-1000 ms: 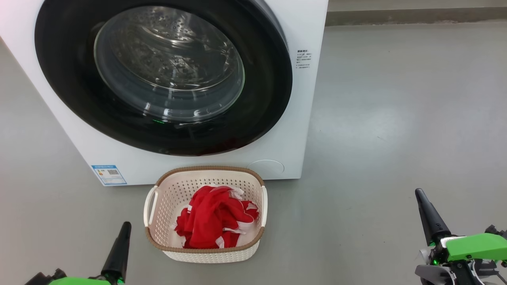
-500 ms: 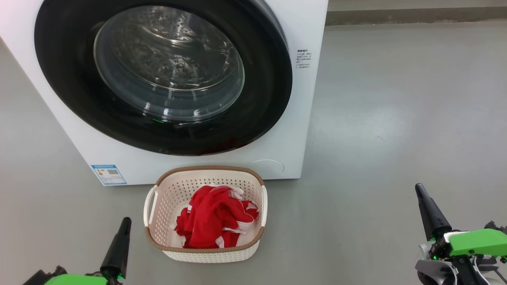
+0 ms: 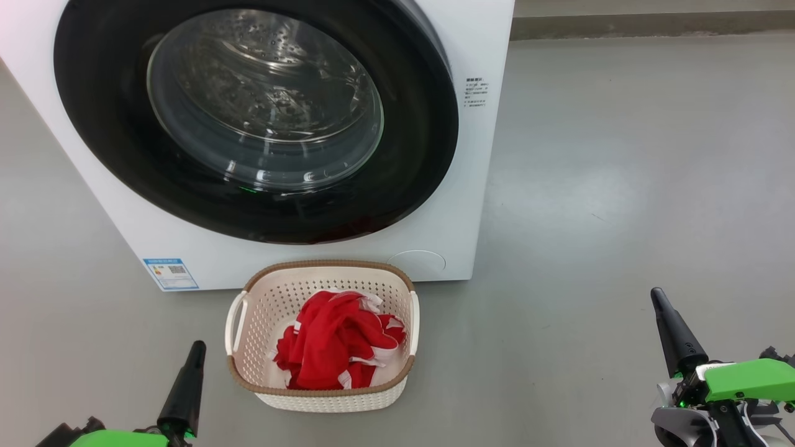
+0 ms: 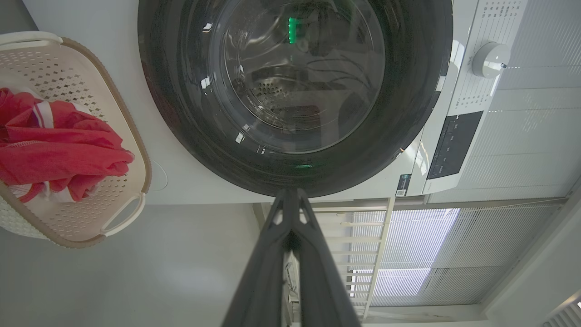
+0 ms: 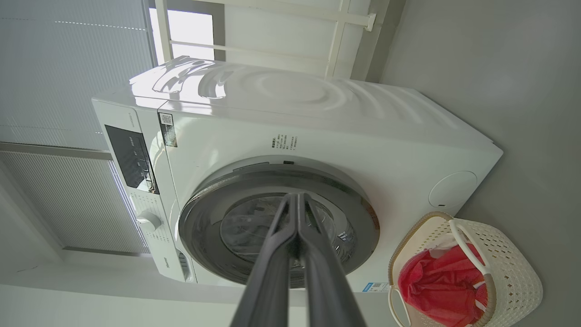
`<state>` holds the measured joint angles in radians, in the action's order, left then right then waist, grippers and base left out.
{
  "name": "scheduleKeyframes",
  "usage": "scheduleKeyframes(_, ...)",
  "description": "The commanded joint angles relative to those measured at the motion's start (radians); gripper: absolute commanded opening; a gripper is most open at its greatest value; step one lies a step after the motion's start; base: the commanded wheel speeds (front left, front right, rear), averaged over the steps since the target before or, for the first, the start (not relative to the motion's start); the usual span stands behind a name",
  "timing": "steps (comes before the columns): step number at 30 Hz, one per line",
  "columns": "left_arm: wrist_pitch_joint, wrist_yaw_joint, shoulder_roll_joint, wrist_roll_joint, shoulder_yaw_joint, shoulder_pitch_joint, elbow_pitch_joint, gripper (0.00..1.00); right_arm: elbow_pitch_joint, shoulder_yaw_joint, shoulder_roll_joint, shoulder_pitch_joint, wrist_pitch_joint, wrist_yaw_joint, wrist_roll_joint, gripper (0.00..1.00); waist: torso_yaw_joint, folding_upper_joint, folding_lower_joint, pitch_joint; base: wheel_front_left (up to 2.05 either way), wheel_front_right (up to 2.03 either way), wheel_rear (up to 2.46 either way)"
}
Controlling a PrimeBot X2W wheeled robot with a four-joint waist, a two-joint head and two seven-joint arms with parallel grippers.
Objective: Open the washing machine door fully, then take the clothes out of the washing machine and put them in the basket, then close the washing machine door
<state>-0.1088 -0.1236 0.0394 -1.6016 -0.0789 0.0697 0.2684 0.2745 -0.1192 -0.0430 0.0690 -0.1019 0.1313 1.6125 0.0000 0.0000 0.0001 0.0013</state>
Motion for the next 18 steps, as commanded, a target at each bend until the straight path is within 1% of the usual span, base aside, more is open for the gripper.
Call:
scheduleKeyframes(1,-0.005,-0.007,0.011,-0.006,-0.036,0.043,-0.019,0.00,-0.026,0.014,-0.015,0.043,-0.004,-0.001,0.004,0.00,0.000,0.0000,-0.0001,0.000,0.00,0.00,0.00)
scheduleKeyframes(18,-0.005,-0.007,0.011,-0.006,-0.036,0.043,-0.019,0.00,-0.026,0.013,-0.013,0.043,-0.005,-0.001,0.002,0.00,0.000,0.0000,-0.0001,0.000,0.00,0.00,0.00)
